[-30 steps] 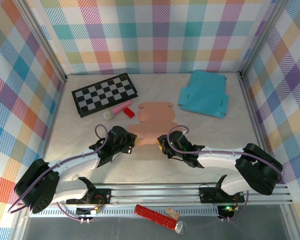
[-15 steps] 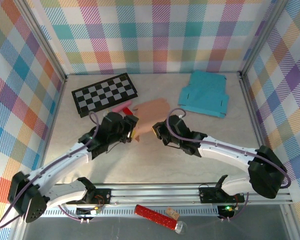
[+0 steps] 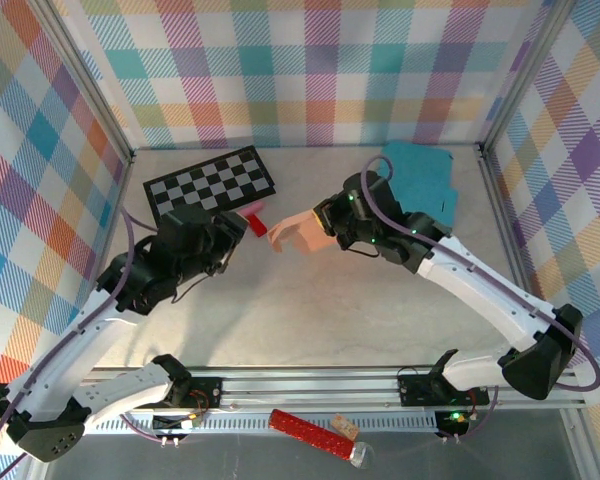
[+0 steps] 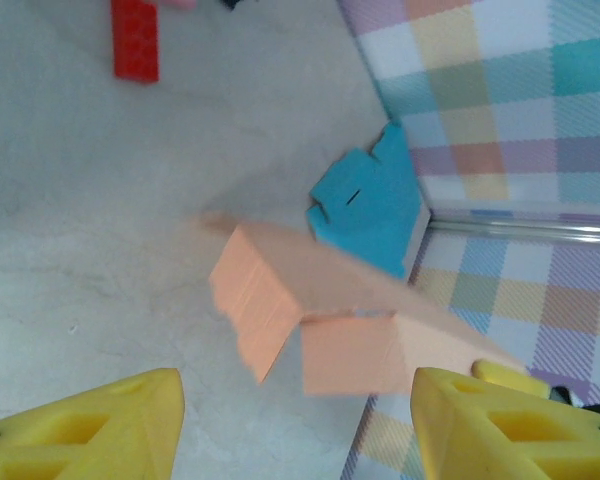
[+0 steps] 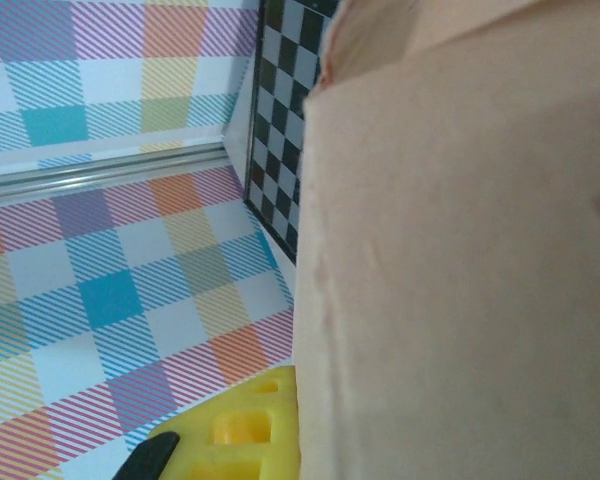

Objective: Fold the paper box

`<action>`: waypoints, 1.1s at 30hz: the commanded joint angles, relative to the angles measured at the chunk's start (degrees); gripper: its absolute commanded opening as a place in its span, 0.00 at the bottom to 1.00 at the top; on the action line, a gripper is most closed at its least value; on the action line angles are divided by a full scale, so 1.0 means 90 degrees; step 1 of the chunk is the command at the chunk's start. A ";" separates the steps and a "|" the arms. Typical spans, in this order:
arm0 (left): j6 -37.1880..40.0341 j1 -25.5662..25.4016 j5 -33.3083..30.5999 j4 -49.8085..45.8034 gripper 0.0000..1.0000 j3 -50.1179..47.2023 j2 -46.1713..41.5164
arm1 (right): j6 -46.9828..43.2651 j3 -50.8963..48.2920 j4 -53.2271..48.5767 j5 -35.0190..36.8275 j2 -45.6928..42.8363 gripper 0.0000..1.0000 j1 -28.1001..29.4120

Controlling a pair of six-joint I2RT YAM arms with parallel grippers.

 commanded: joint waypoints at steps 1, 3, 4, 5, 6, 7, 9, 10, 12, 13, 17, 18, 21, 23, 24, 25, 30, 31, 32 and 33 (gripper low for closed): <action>0.0639 0.0192 -0.0040 -0.0598 0.60 0.0458 0.0309 | 0.0389 0.0982 -0.2511 0.0041 0.0047 0.00 0.0016; 0.0738 0.0346 0.0210 -0.0572 0.60 0.0603 0.0502 | 0.0707 0.1342 -0.3168 -0.0010 0.0173 0.00 0.0018; 0.0787 0.0446 0.0393 -0.0548 0.60 0.0660 0.0611 | 0.0877 0.1457 -0.3324 -0.0060 0.0268 0.00 0.0018; 0.0844 0.0531 0.0553 -0.0520 0.59 0.0714 0.0718 | 0.0967 0.1456 -0.3317 -0.0089 0.0319 0.00 0.0016; 0.0944 0.0601 0.0733 -0.0476 0.58 0.0791 0.0858 | 0.1018 0.1348 -0.3062 -0.0144 0.0386 0.00 -0.0012; 0.1028 0.0643 0.0888 -0.0442 0.57 0.0889 0.1012 | 0.1019 0.1170 -0.2667 -0.0278 0.0451 0.00 -0.0095; 0.1211 0.0696 0.1179 -0.0317 0.55 0.1112 0.1310 | 0.1005 0.0893 -0.1880 -0.0598 0.0666 0.00 -0.0278; 0.1310 0.0708 0.1373 -0.0243 0.53 0.1243 0.1499 | 0.0937 0.0862 -0.1620 -0.0750 0.0838 0.00 -0.0379; 0.1463 0.0728 0.1632 -0.0228 0.52 0.1483 0.1834 | 0.0665 0.0909 -0.1206 -0.1107 0.1198 0.00 -0.0581; 0.1514 0.0728 0.1759 -0.0194 0.51 0.1549 0.1992 | 0.0553 0.0937 -0.1079 -0.1279 0.1377 0.00 -0.0673; 0.1441 0.0748 0.2147 0.0016 0.49 0.1470 0.2476 | 0.0417 0.0949 -0.0886 -0.1646 0.1788 0.00 -0.0873; 0.1417 0.0748 0.2194 0.0042 0.48 0.1459 0.2581 | 0.0452 0.0905 -0.0823 -0.1727 0.1849 0.00 -0.0907; 0.1372 0.0758 0.2305 0.0085 0.44 0.1447 0.2847 | 0.0493 0.0807 -0.0642 -0.1854 0.1957 0.00 -0.0958; 0.1328 0.0758 0.2301 0.0027 0.43 0.1425 0.2973 | 0.0474 0.0813 -0.0598 -0.1856 0.2006 0.00 -0.0973; 0.1296 0.0758 0.2306 0.0018 0.43 0.1387 0.3027 | 0.0475 0.0803 -0.0581 -0.1869 0.2018 0.00 -0.0988; 0.1284 0.0758 0.2304 0.0025 0.43 0.1338 0.3071 | 0.0485 0.0786 -0.0542 -0.1902 0.2028 0.00 -0.1004; 0.1142 0.0758 0.2494 0.0348 0.43 0.1084 0.3247 | 0.0550 0.0640 -0.0409 -0.2064 0.2028 0.00 -0.1046; 0.1137 0.0758 0.2501 0.0386 0.43 0.1061 0.3280 | 0.0558 0.0615 -0.0380 -0.2070 0.2019 0.00 -0.1055; 0.1142 0.0758 0.2501 0.0397 0.43 0.1051 0.3316 | 0.0566 0.0587 -0.0360 -0.2070 0.2002 0.00 -0.1064; 0.1136 0.0758 0.2510 0.0407 0.43 0.1041 0.3357 | 0.0578 0.0569 -0.0345 -0.2078 0.1991 0.00 -0.1073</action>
